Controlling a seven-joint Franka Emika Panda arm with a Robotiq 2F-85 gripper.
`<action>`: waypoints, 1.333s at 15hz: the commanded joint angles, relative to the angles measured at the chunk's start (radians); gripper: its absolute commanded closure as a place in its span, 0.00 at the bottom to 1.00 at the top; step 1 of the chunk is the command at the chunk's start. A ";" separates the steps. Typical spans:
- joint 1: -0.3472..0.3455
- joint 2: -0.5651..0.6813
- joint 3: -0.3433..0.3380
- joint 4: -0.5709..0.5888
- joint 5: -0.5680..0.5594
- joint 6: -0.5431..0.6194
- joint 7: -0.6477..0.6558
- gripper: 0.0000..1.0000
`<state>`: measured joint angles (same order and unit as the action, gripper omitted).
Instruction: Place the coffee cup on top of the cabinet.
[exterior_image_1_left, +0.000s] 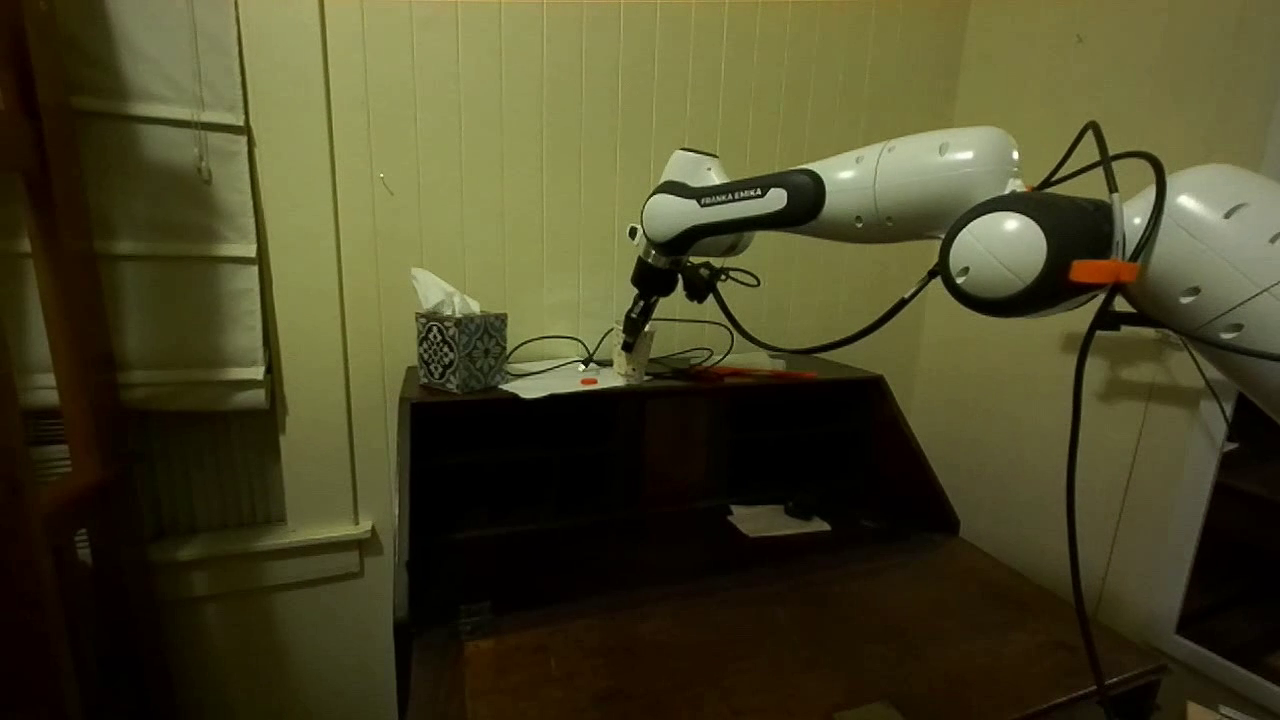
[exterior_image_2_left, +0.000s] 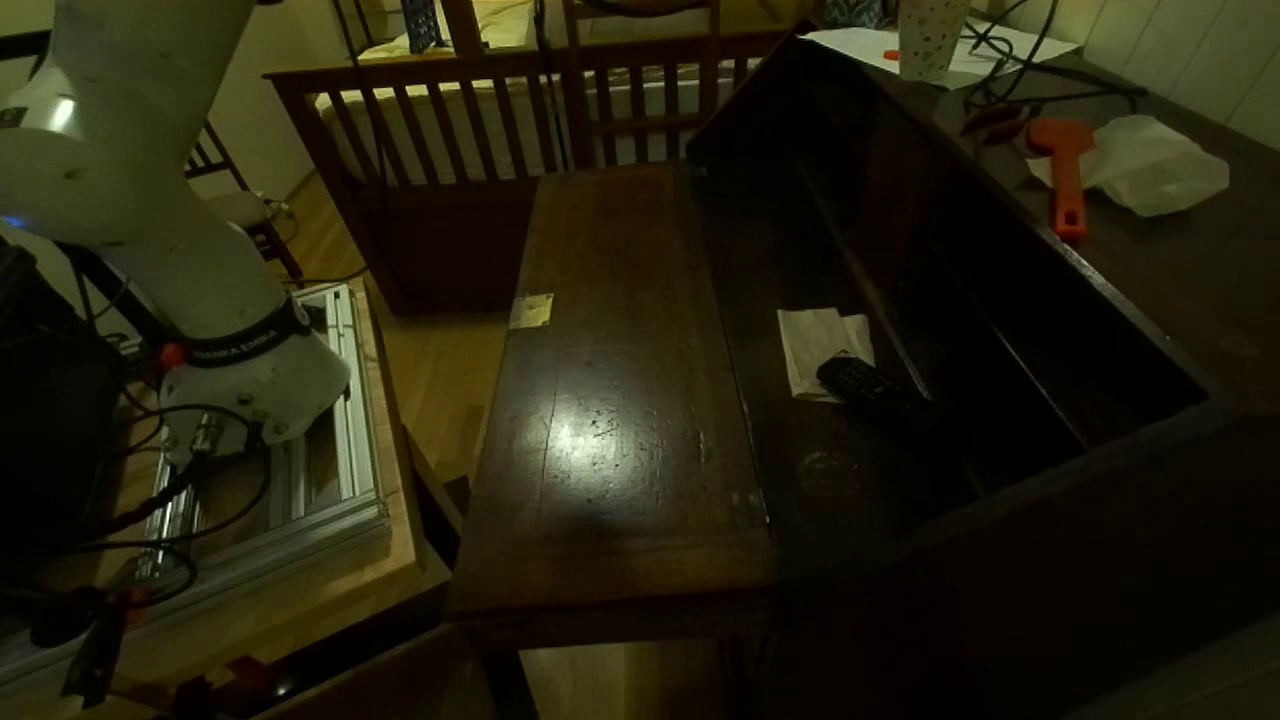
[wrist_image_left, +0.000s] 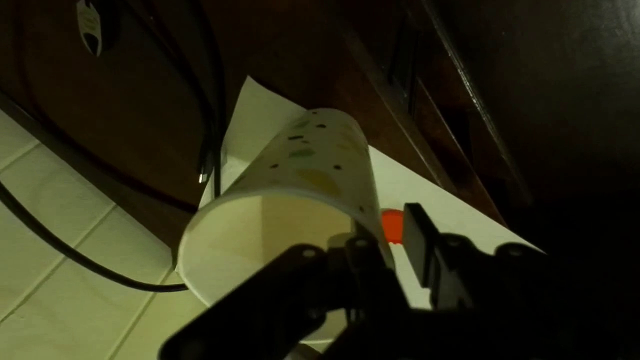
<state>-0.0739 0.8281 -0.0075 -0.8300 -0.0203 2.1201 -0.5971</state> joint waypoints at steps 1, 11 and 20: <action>0.005 0.041 0.004 0.083 -0.001 0.010 -0.011 0.45; 0.023 -0.130 0.030 -0.016 0.014 -0.073 0.000 0.00; 0.041 -0.305 0.045 -0.128 0.029 -0.411 0.054 0.00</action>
<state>-0.0334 0.5204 0.0376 -0.9605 0.0101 1.7091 -0.5430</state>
